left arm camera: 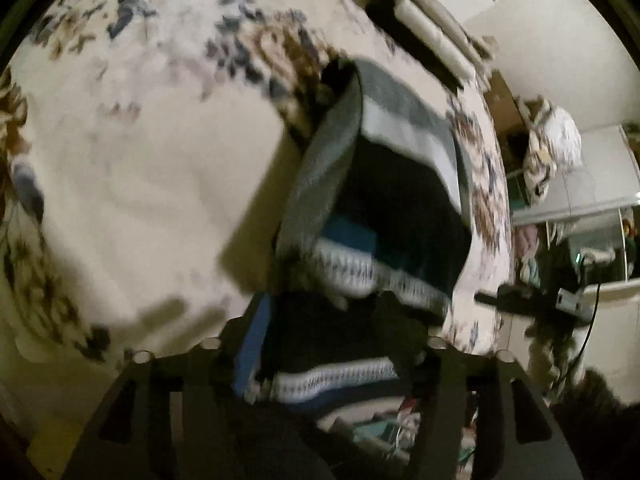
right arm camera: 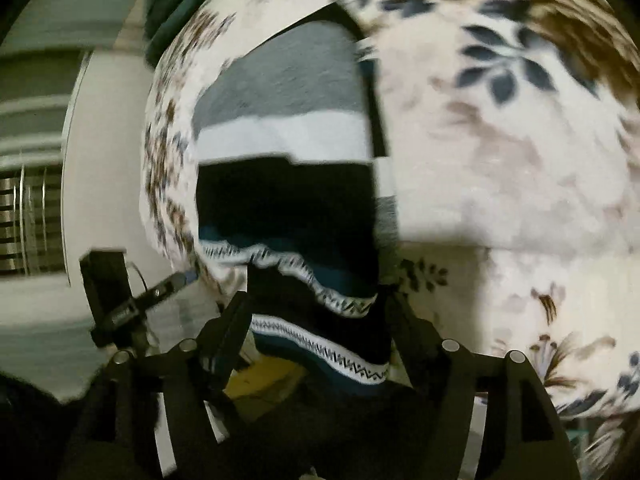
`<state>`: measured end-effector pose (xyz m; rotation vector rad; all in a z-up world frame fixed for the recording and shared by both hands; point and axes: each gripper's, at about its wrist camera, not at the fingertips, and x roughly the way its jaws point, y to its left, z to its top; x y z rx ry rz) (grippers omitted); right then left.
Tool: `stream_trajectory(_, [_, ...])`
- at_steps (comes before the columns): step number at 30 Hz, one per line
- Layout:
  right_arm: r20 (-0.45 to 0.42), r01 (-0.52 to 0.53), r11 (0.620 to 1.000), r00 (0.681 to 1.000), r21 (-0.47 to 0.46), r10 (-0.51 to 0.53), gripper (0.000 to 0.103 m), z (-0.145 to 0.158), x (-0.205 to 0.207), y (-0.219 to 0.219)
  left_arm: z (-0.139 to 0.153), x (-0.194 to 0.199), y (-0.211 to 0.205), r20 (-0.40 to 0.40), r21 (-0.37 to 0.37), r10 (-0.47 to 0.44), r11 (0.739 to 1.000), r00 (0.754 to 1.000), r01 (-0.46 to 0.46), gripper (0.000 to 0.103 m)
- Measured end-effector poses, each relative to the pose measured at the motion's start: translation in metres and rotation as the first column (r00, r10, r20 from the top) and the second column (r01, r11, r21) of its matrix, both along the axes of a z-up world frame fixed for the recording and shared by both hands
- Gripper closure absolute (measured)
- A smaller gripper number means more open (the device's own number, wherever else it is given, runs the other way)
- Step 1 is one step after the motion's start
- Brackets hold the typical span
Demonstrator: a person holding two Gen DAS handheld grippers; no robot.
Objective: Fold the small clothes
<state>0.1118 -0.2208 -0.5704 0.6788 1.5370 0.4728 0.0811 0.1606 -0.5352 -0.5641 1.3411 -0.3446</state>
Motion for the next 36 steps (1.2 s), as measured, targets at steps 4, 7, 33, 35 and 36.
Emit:
stream_trajectory(4, [0.011,0.142,0.990,0.990,0.006,-0.142,0.032,-0.003,0.019,-0.015,0.002,0.048,-0.010,0.074,-0.018,0.046,0.999,0.996,-0.044,0.044])
stream_trajectory(7, [0.044,0.257,0.966,0.965,0.027,-0.258,0.032,0.000,0.050,-0.025,0.004,0.094,-0.021,0.131,-0.012,0.060,0.998,0.990,-0.059,0.044])
stream_trajectory(33, [-0.084,0.448,0.894,0.891,0.004,-0.446,0.092,-0.027,0.175,-0.051,-0.028,0.139,-0.004,0.003,-0.174,0.089,0.981,0.996,-0.088,0.052])
stream_trajectory(35, [-0.098,0.395,0.919,0.915,0.006,-0.392,0.055,-0.020,0.158,-0.050,-0.020,0.114,0.000,-0.002,-0.171,0.086,0.982,0.996,-0.085,0.046])
stream_trajectory(36, [-0.107,0.384,0.923,0.919,0.014,-0.380,0.039,-0.018,0.144,-0.052,-0.019,0.104,0.001,-0.011,-0.165,0.086,0.983,0.996,-0.086,0.042])
